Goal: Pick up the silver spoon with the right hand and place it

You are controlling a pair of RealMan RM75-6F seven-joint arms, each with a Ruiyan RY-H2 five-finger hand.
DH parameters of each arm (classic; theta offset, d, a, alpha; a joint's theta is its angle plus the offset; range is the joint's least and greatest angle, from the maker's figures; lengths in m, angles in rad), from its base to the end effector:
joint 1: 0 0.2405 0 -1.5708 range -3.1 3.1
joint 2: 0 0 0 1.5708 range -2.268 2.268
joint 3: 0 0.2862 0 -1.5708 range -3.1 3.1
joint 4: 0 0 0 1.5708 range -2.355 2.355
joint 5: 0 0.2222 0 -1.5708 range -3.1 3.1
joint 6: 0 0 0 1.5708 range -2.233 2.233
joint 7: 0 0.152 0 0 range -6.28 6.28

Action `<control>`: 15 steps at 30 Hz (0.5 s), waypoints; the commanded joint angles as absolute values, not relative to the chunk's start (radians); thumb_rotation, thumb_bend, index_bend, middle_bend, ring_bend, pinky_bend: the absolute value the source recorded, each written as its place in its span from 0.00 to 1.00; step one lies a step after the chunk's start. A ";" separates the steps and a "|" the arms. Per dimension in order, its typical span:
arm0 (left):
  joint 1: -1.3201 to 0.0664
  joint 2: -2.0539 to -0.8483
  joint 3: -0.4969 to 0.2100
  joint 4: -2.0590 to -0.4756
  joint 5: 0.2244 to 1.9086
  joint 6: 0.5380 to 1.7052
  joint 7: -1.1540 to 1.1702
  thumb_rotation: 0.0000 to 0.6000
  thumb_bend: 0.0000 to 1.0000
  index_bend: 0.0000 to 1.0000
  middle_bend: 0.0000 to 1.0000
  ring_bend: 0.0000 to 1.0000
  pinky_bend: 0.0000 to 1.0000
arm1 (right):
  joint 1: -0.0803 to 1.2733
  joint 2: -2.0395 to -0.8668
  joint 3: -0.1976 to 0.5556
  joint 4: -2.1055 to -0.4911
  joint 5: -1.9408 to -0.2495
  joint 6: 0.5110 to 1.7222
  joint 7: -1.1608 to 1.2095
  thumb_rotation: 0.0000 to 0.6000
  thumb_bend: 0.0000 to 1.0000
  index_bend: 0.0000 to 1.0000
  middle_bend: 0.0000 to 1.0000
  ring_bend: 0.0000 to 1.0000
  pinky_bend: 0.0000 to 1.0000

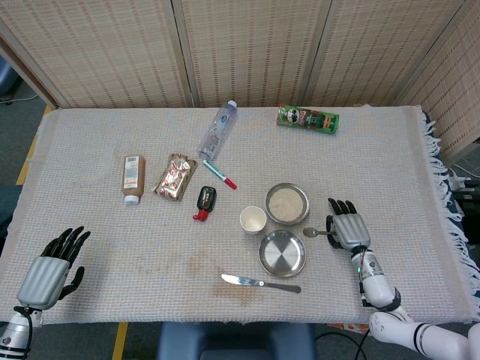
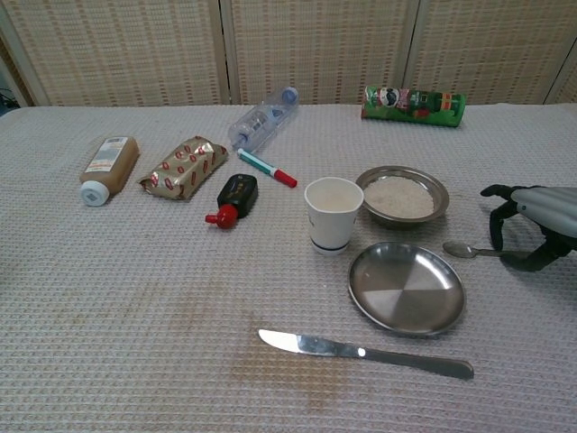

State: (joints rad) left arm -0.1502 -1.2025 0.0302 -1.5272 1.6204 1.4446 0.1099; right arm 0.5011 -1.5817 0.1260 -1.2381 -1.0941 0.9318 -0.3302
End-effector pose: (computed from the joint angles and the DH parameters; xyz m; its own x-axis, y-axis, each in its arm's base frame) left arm -0.3329 0.1953 0.1153 0.5160 0.0727 0.8535 0.8464 -0.1965 -0.4950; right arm -0.3161 -0.3355 -0.0259 0.5013 -0.3593 0.7872 -0.8588 -0.0950 0.5035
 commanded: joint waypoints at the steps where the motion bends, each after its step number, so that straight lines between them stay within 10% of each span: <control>1: -0.150 -1.202 0.031 -1.528 1.621 1.445 0.109 1.00 0.51 0.00 0.00 0.00 0.18 | 0.500 -1.575 0.125 -1.246 -1.101 0.941 -0.329 1.00 0.34 0.61 0.00 0.00 0.00; 15: -0.150 -1.201 0.032 -1.531 1.622 1.446 0.109 1.00 0.51 0.00 0.00 0.00 0.18 | 0.493 -1.425 0.168 -1.444 -1.138 1.082 -0.427 1.00 0.34 0.61 0.00 0.00 0.00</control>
State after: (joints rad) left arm -0.1504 -1.2014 0.0318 -1.5308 1.6221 1.4454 0.1083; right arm 0.4862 -1.4403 0.1522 -1.4232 -1.1431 1.0685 -0.4024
